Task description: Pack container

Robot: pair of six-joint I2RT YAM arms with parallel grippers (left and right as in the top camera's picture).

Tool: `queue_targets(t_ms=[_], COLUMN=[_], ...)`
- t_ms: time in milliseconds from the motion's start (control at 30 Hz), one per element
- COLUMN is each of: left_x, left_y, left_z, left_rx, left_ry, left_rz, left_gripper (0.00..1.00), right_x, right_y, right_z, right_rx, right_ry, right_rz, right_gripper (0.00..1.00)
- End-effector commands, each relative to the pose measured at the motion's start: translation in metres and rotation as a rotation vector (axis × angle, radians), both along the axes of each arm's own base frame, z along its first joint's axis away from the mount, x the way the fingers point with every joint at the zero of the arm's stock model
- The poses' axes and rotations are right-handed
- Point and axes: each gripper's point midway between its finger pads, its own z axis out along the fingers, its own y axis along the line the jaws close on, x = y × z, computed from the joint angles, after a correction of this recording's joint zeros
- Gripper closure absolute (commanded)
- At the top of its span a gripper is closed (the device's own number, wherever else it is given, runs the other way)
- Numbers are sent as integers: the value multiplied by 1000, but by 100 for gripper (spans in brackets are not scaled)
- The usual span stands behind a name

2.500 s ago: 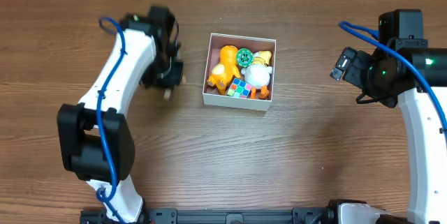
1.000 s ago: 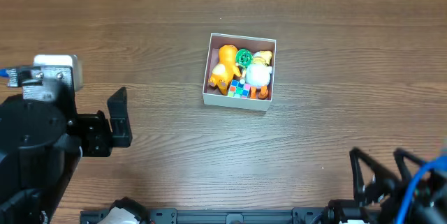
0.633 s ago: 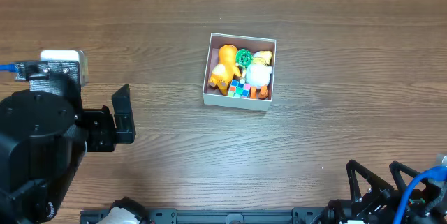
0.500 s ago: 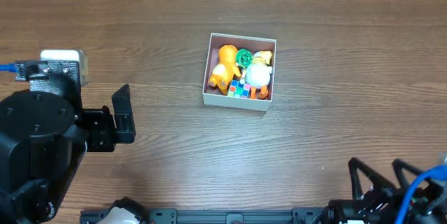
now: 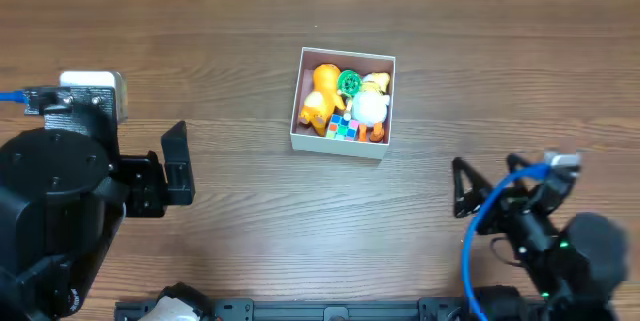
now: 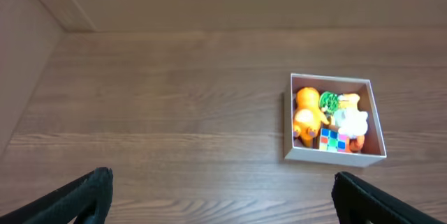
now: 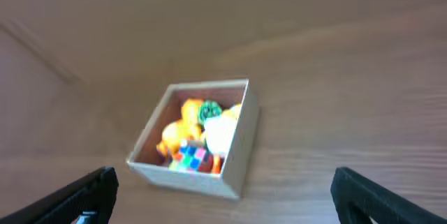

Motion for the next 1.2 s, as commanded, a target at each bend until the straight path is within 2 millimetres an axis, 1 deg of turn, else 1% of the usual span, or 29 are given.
queue_targets(t_ms=[0, 33, 133, 333, 433, 567, 1167], left_x=[1, 1, 1, 1, 1, 1, 1], left_y=[3, 3, 3, 3, 3, 3, 3], left_z=[1, 1, 1, 1, 1, 1, 1], left_rx=[-4, -4, -4, -4, -4, -4, -4], left_ry=[-9, -9, -9, -9, -9, -9, -9], left_rz=[27, 27, 27, 26, 27, 26, 27], left_gripper=[0, 0, 0, 0, 0, 0, 0], right_x=[-1, 0, -1, -1, -1, 0, 0], right_y=[6, 6, 3, 1, 1, 1, 1], right_z=[-43, -56, -84, -125, -139, -153, -153], right_rx=[-8, -8, -12, -17, -20, -22, -22], right_ry=[-21, -27, -35, -12, 19, 49, 49], right_rz=[29, 28, 14, 4, 4, 4, 4], right_gripper=[0, 0, 0, 0, 0, 0, 0])
